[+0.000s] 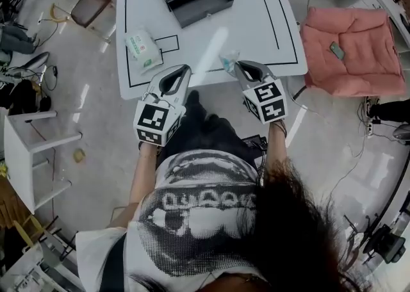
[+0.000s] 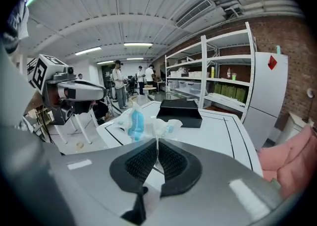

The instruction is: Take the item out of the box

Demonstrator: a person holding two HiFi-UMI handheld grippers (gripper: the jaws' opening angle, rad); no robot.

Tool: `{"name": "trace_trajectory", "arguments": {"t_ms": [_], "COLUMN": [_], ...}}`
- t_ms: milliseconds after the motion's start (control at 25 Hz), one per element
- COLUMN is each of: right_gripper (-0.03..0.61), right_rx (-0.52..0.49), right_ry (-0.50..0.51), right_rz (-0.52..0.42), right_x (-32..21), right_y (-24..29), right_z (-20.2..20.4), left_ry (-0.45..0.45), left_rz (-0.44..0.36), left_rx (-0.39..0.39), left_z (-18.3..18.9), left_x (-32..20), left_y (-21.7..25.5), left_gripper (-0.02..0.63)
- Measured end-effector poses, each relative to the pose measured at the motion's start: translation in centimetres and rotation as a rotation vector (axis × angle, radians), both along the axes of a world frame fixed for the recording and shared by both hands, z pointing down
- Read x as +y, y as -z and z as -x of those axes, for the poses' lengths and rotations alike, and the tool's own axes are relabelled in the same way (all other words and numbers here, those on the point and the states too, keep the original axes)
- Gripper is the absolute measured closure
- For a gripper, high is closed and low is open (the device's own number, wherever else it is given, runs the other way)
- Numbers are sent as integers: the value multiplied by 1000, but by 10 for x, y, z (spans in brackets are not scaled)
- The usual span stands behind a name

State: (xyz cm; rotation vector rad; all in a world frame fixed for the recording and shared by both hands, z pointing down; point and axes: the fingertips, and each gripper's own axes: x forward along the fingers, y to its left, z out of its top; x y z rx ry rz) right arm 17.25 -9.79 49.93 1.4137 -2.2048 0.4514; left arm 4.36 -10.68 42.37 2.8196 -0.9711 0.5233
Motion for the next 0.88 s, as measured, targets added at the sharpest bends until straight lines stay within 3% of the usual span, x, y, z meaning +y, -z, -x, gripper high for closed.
{"name": "trace_trajectory", "arguments": {"t_ms": [520, 880], "right_gripper": [563, 563], "right_rx": [-47, -58], "right_ry": [-69, -116], "right_rz": [-61, -82], "right_x": [26, 35], "right_y": [10, 20], "right_z": [4, 36], "left_ry": [9, -31], "left_rz": [-7, -18], "left_rx": [-44, -24], "left_z": [17, 44], "left_x": [19, 18], "left_y": [0, 10], "left_gripper": [614, 614]}}
